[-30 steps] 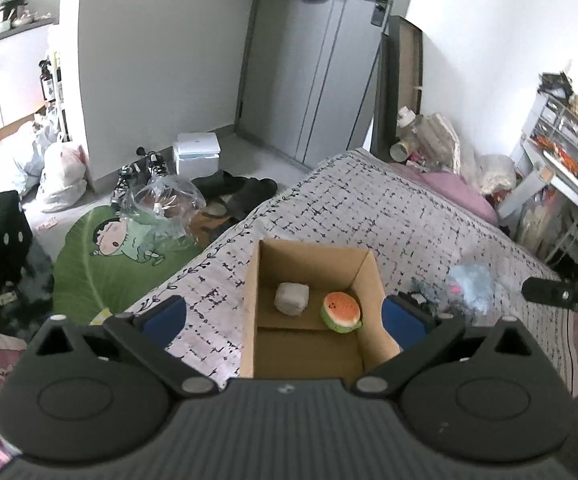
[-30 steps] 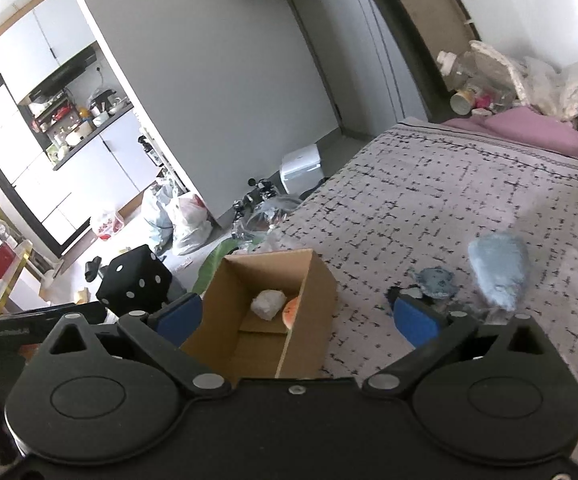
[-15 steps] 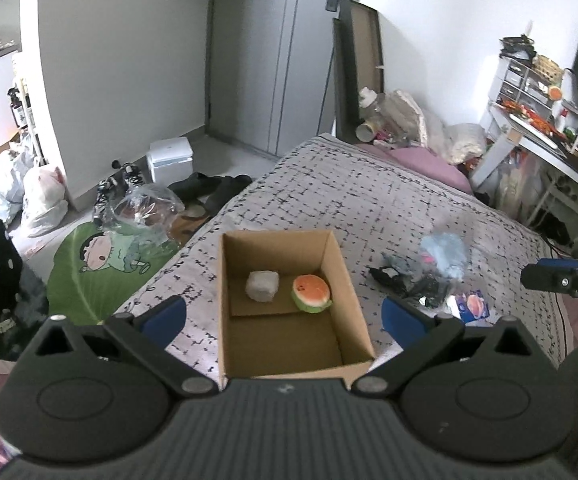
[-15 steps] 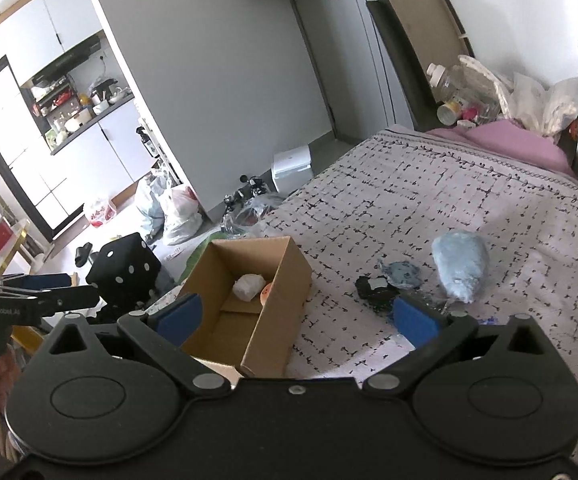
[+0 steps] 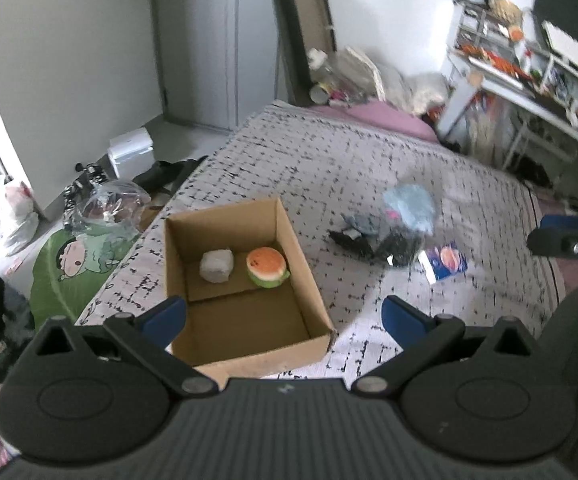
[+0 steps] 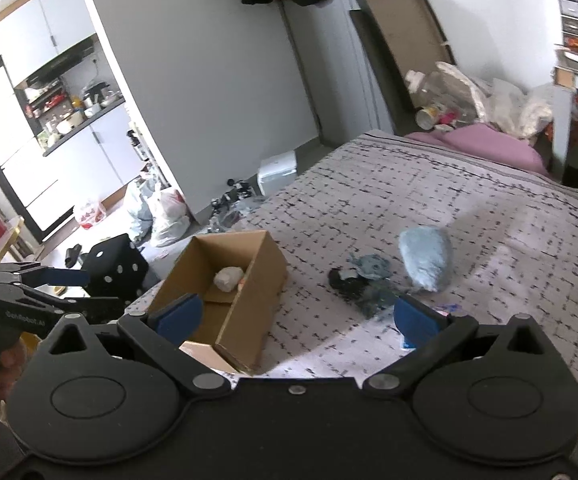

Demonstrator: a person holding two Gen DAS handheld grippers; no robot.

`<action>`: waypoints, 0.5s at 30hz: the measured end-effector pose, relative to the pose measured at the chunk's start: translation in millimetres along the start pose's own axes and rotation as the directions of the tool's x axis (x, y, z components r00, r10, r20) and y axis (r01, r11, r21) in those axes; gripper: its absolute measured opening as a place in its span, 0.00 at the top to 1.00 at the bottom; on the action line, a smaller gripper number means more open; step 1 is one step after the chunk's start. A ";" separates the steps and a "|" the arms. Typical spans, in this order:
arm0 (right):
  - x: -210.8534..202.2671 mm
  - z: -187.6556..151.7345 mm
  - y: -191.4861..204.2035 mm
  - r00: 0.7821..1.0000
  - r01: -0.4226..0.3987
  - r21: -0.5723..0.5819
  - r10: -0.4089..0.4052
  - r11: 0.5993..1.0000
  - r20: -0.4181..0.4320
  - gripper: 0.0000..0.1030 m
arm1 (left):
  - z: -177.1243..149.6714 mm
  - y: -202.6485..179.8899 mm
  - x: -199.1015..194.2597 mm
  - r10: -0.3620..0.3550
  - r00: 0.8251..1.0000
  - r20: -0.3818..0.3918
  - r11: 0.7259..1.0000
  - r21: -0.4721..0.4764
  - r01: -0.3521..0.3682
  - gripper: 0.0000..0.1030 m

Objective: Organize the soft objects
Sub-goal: 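Move both tools back toward the plastic bag and printed carton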

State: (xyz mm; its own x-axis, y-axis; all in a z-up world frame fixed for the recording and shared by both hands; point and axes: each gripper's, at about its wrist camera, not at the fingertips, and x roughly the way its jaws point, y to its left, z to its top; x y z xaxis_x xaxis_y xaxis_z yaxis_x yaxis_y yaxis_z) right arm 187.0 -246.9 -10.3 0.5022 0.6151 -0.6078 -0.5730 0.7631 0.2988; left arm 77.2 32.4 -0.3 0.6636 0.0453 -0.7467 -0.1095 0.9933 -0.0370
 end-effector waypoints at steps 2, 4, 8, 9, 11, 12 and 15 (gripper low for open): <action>-2.0 -3.2 -7.8 1.000 0.017 0.014 -0.017 1.000 0.001 0.00 | 1.3 -3.6 6.2 -0.009 1.000 -0.019 1.000 0.018 0.010 0.00; -2.6 -6.6 -15.3 0.999 0.033 0.027 -0.033 0.999 -0.009 0.00 | 2.9 -7.2 11.3 -0.026 0.999 -0.032 0.999 0.035 0.027 0.00; -0.4 -13.3 -26.6 0.999 0.042 0.055 -0.040 0.998 -0.029 0.00 | 7.7 -12.4 21.1 -0.038 0.998 -0.044 0.997 0.060 0.040 0.00; 0.5 -14.9 -29.6 0.999 0.043 0.063 -0.041 0.997 -0.032 0.00 | 9.2 -13.0 23.9 -0.042 0.998 -0.047 0.997 0.061 0.045 0.00; 2.1 -17.4 -33.2 0.998 0.056 0.068 -0.053 0.996 -0.040 0.00 | 11.7 -14.5 28.1 -0.052 0.997 -0.051 0.997 0.061 0.055 0.00; 3.0 -18.5 -35.1 0.997 0.062 0.071 -0.059 0.996 -0.043 0.00 | 13.1 -15.3 30.2 -0.056 0.997 -0.053 0.996 0.064 0.059 0.00; 5.7 -20.7 -43.6 0.997 0.067 0.094 -0.062 0.993 -0.052 0.00 | 17.7 -19.4 38.5 -0.071 0.996 -0.061 0.994 0.074 0.076 0.00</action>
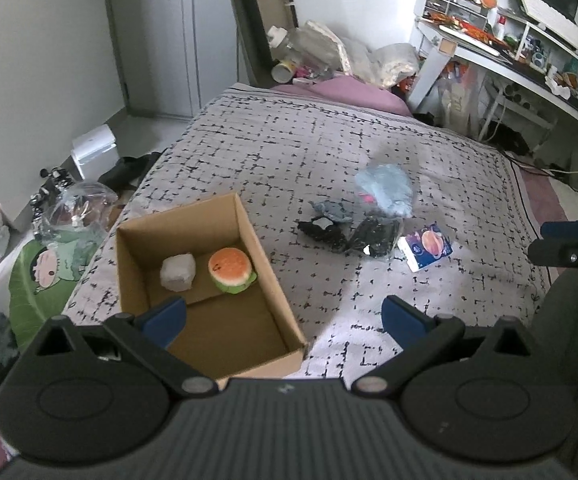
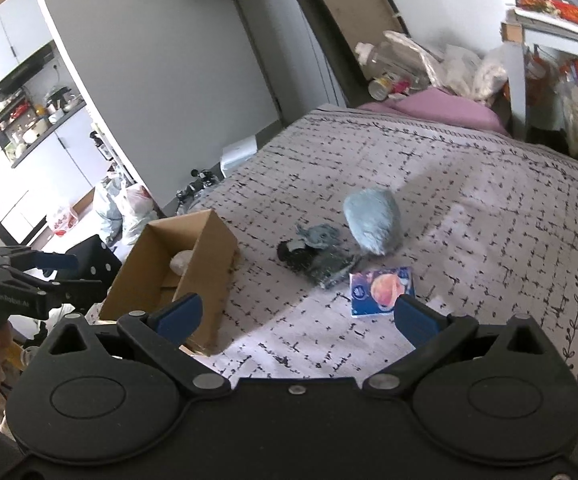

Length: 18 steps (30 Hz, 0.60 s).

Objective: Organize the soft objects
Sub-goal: 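Move both tools back toward the plastic bag and printed carton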

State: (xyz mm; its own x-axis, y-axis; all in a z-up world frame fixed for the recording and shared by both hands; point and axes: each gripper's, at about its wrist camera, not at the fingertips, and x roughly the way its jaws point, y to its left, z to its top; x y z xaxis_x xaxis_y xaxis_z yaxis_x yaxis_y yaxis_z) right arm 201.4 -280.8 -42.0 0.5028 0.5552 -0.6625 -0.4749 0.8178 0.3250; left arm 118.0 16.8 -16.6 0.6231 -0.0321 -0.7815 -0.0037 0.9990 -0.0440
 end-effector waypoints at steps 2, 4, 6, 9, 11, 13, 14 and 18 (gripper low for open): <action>1.3 -1.1 -5.4 1.000 0.004 0.014 -0.004 1.000 -0.001 0.00 | 4.0 -3.3 5.9 -0.001 1.000 0.003 1.000 0.009 0.001 0.00; 2.9 -2.2 -10.3 1.000 0.019 0.027 -0.019 0.999 -0.006 0.00 | 7.8 -8.9 11.4 0.010 1.000 0.012 0.999 0.039 -0.010 0.00; 4.7 -3.7 -15.3 0.999 0.031 0.038 -0.031 0.999 -0.010 0.00 | 11.8 -14.6 17.7 0.006 1.000 0.015 0.998 0.061 -0.007 0.00; 8.8 -5.3 -22.9 0.998 0.054 0.052 -0.053 0.997 -0.017 0.00 | 16.8 -22.1 28.7 -0.008 1.000 0.018 0.997 0.079 0.007 0.00; 12.5 -6.0 -27.4 0.998 0.068 0.059 -0.067 0.996 -0.022 0.00 | 20.3 -28.3 37.1 -0.016 1.000 0.015 0.996 0.092 0.014 0.01; 16.2 -7.1 -30.9 0.997 0.078 0.065 -0.076 0.995 -0.029 0.00 | 23.0 -33.5 43.9 -0.028 1.000 0.013 0.994 0.102 0.026 0.01; 18.7 -7.5 -32.5 0.996 0.081 0.066 -0.079 0.995 -0.033 0.00 | 24.1 -35.9 46.9 -0.034 0.999 0.012 0.994 0.108 0.033 0.01; 27.5 -9.5 -35.9 0.994 0.105 0.063 -0.102 0.992 -0.050 0.00 | 30.1 -46.3 61.0 -0.064 0.998 0.004 0.991 0.116 0.063 0.03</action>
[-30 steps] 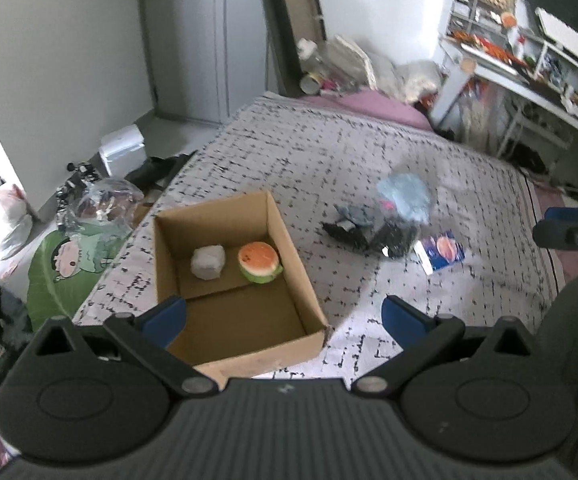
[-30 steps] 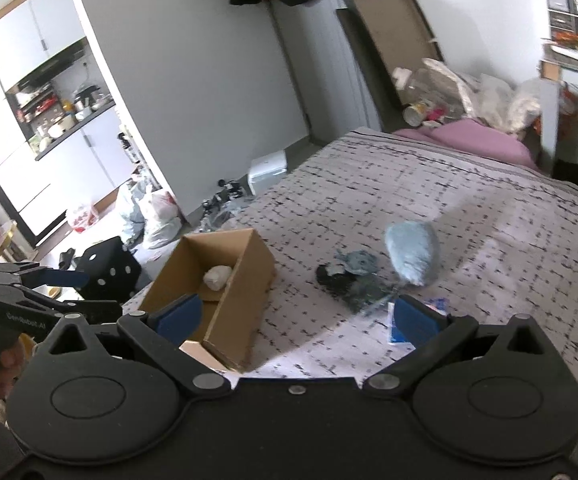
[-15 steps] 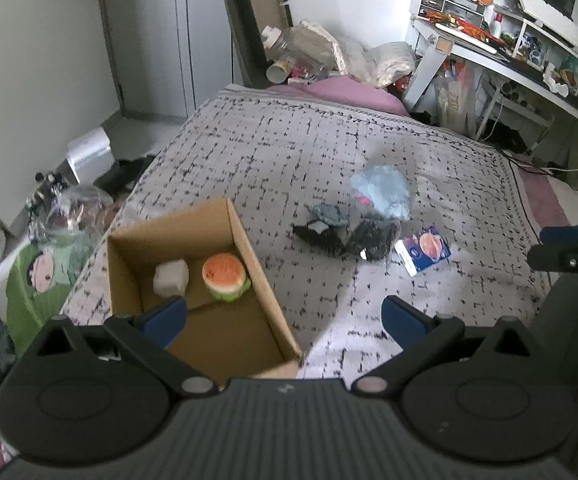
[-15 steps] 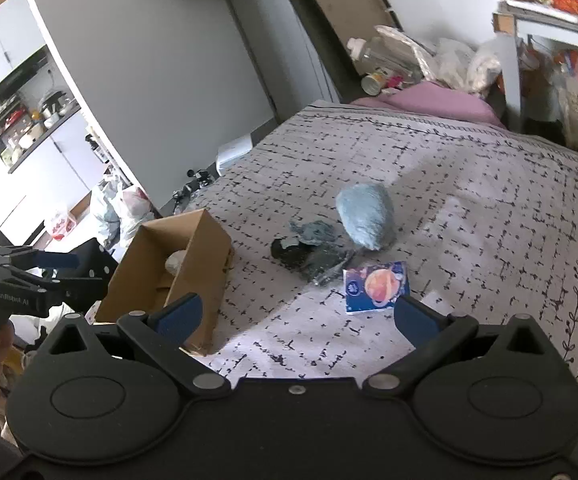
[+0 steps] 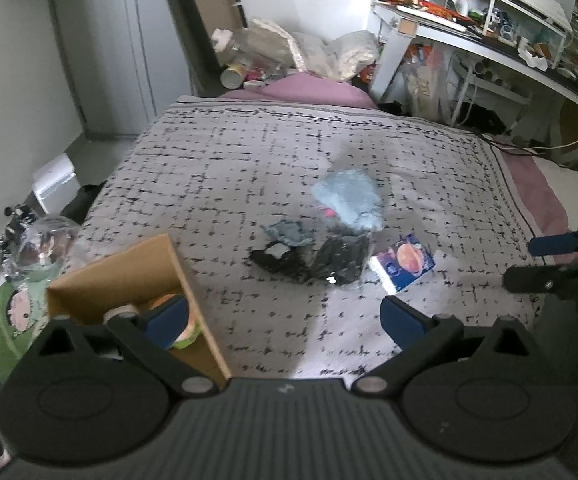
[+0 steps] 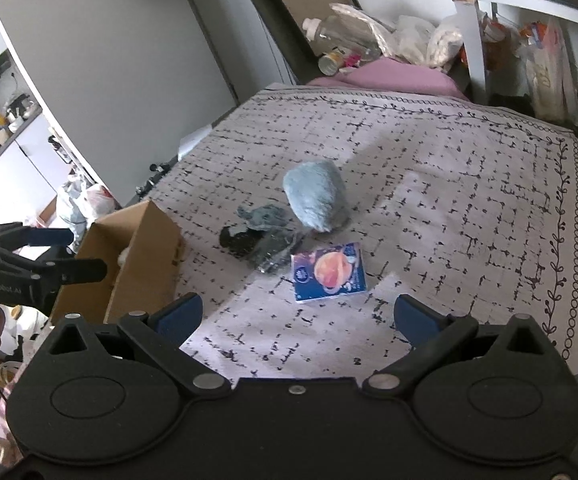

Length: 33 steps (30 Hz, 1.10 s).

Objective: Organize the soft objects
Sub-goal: 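Move both tools back toward the plastic bag and printed carton, then grasp the clear plastic bag with the left tool while the right tool grasps the printed carton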

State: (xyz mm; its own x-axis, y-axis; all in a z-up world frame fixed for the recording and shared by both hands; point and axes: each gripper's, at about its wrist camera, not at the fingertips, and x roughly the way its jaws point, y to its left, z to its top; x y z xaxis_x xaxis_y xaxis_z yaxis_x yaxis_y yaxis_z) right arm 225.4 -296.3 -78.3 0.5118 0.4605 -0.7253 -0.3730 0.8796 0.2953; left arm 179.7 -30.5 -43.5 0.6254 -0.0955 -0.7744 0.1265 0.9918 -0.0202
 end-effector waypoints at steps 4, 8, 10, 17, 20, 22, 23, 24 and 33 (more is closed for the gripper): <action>12.6 -0.5 -1.7 0.999 0.021 0.005 -0.021 1.000 -0.024 0.00 | 5.7 -9.0 15.2 -0.010 1.000 0.001 1.000 0.024 0.010 0.03; 21.8 0.7 -1.1 0.999 0.028 -0.002 -0.028 1.000 -0.041 0.00 | 10.6 -17.9 30.5 -0.022 1.000 -0.014 0.996 0.091 0.023 0.03; 25.8 1.8 -1.3 0.998 0.034 -0.006 -0.034 0.999 -0.045 0.00 | 14.3 -21.7 36.9 -0.037 0.999 -0.023 0.991 0.131 0.040 0.03; 46.4 5.2 -5.3 0.997 0.054 0.001 -0.054 0.999 -0.046 0.00 | 22.7 -32.1 69.2 -0.041 0.996 -0.075 0.981 0.184 0.054 0.07; 56.1 4.8 -9.7 0.997 0.068 0.019 -0.067 0.997 -0.047 0.00 | 24.2 -34.1 80.6 -0.054 0.996 -0.077 0.983 0.169 0.066 0.08; 61.9 5.1 -12.5 0.996 0.076 0.035 -0.074 0.996 -0.053 0.00 | 23.9 -35.1 88.4 -0.068 0.994 -0.080 0.983 0.163 0.080 0.09; 65.1 5.6 -14.6 0.996 0.076 0.048 -0.073 0.996 -0.058 0.00 | 23.8 -35.6 91.9 -0.070 0.994 -0.081 0.984 0.160 0.082 0.10; 69.1 6.1 -16.5 0.996 0.071 0.061 -0.067 0.996 -0.065 0.01 | 23.9 -36.3 96.2 -0.070 0.994 -0.083 0.985 0.155 0.083 0.11; 93.9 4.0 -24.7 0.990 0.092 0.057 -0.085 0.994 -0.113 0.05 | 26.2 -36.7 132.2 -0.089 0.990 -0.111 0.990 0.099 0.100 0.20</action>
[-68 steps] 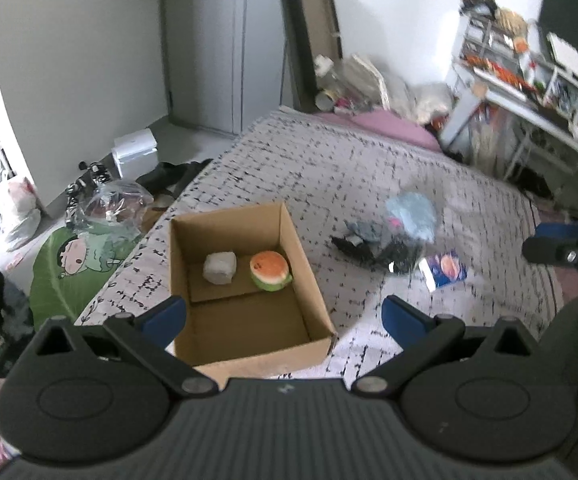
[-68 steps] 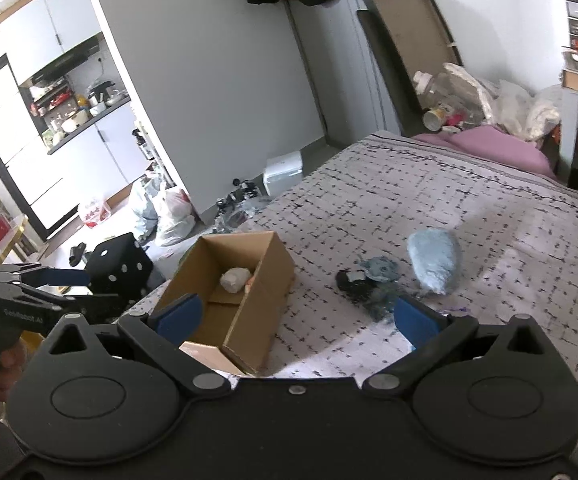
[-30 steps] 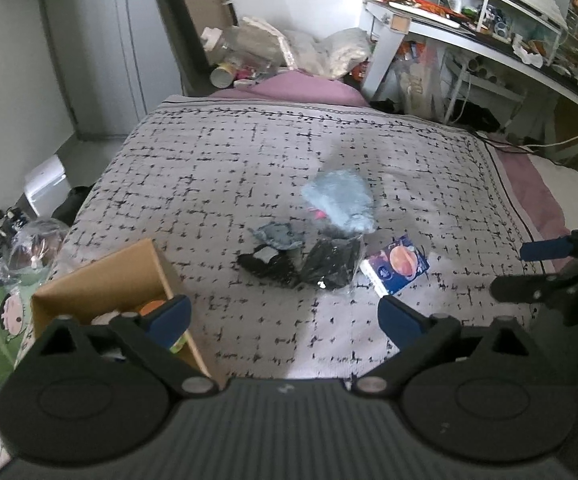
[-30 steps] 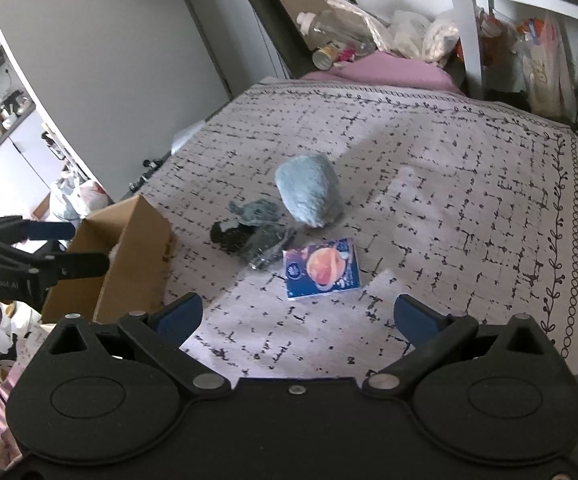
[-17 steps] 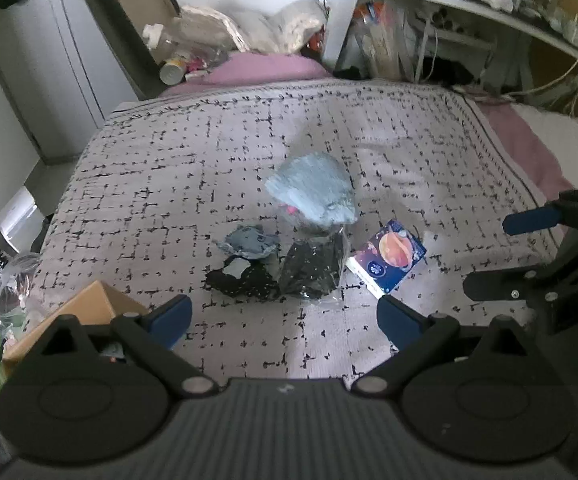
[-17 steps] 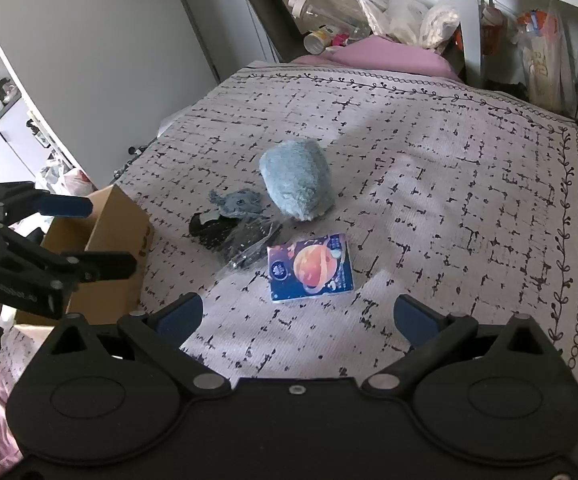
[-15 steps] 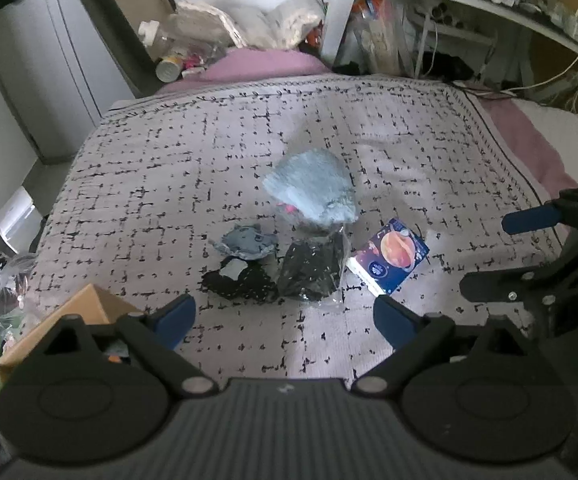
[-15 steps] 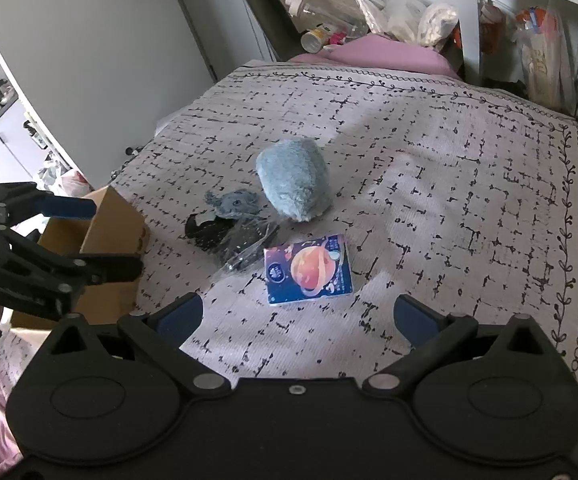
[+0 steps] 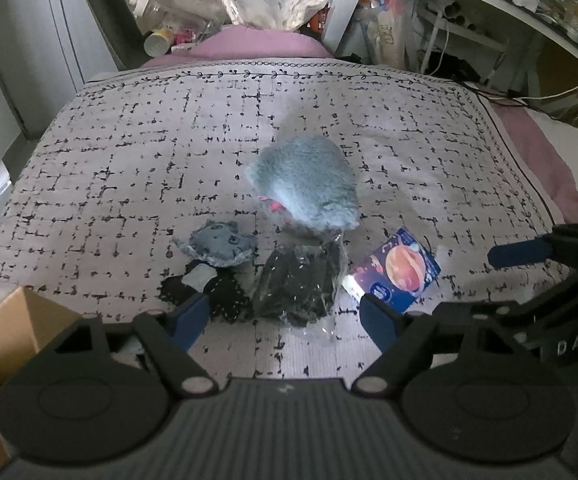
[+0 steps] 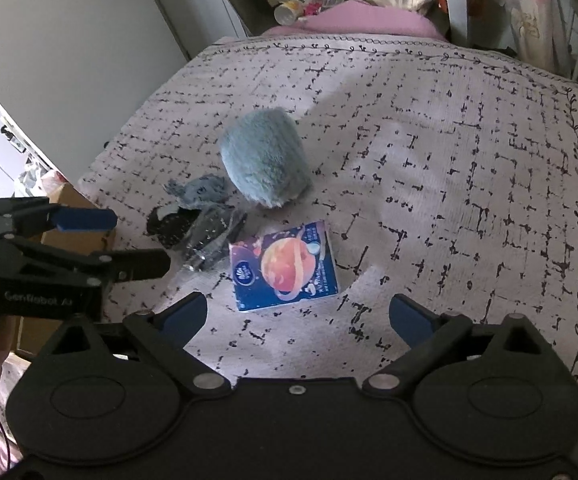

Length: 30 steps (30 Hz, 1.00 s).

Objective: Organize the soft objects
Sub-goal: 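Grasp the clear plastic bag with the left tool while the right tool grasps the printed carton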

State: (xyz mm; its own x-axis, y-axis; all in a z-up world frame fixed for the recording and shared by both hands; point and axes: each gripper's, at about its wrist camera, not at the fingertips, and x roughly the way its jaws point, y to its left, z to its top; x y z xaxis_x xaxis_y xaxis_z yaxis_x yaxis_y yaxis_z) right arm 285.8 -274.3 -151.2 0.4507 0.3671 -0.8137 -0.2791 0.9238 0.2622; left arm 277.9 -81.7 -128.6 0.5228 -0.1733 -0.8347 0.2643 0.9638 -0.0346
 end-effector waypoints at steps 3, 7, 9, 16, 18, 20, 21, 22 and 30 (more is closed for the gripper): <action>6.4 0.5 -3.0 1.000 0.008 0.009 -0.008 1.000 -0.012 0.05 | 1.9 -2.9 10.6 -0.025 1.000 -0.018 1.000 -0.004 0.025 0.21; 12.6 0.9 -5.3 1.000 0.012 0.011 -0.011 1.000 -0.028 0.05 | 2.0 -12.0 23.7 -0.011 1.000 -0.029 0.999 0.038 0.012 0.21; 14.4 1.2 -5.6 0.999 0.017 0.007 -0.016 1.000 -0.034 0.05 | 3.1 -12.7 32.0 -0.022 0.999 -0.041 0.999 0.034 0.023 0.21; 19.4 2.0 -5.4 0.999 0.030 -0.006 -0.030 1.000 -0.045 0.05 | 7.6 -14.5 51.6 -0.020 0.999 -0.044 0.999 0.045 0.022 0.24; 21.9 2.1 -4.7 0.998 0.027 -0.006 -0.027 1.000 -0.048 0.05 | 9.5 -13.8 53.7 -0.028 0.999 -0.038 0.999 0.032 0.030 0.27; 24.6 1.5 -3.3 0.998 0.025 -0.007 -0.025 1.000 -0.050 0.05 | 10.8 -13.8 54.7 -0.035 0.999 -0.032 0.999 0.024 0.036 0.35; 26.2 1.1 -2.5 0.998 0.024 -0.008 -0.025 1.000 -0.050 0.05 | 11.0 -13.9 55.5 -0.038 0.999 -0.031 0.999 0.023 0.038 0.37; 27.7 0.9 -2.1 0.998 0.026 -0.008 -0.026 1.000 -0.051 0.05 | 11.2 -14.3 56.5 -0.034 0.999 -0.032 0.999 0.021 0.035 0.46; 34.3 1.4 1.2 0.998 0.037 0.001 -0.036 0.999 -0.050 0.05 | 8.4 -3.9 51.9 -0.038 0.999 -0.039 0.999 -0.039 0.036 0.68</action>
State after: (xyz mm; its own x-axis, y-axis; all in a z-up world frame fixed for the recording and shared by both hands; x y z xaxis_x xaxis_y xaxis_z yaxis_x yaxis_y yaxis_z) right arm 302.1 -260.4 -178.1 0.4173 0.3272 -0.8478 -0.2614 0.9367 0.2329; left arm 310.8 -96.2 -167.1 0.4807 -0.2016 -0.8534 0.2514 0.9641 -0.0861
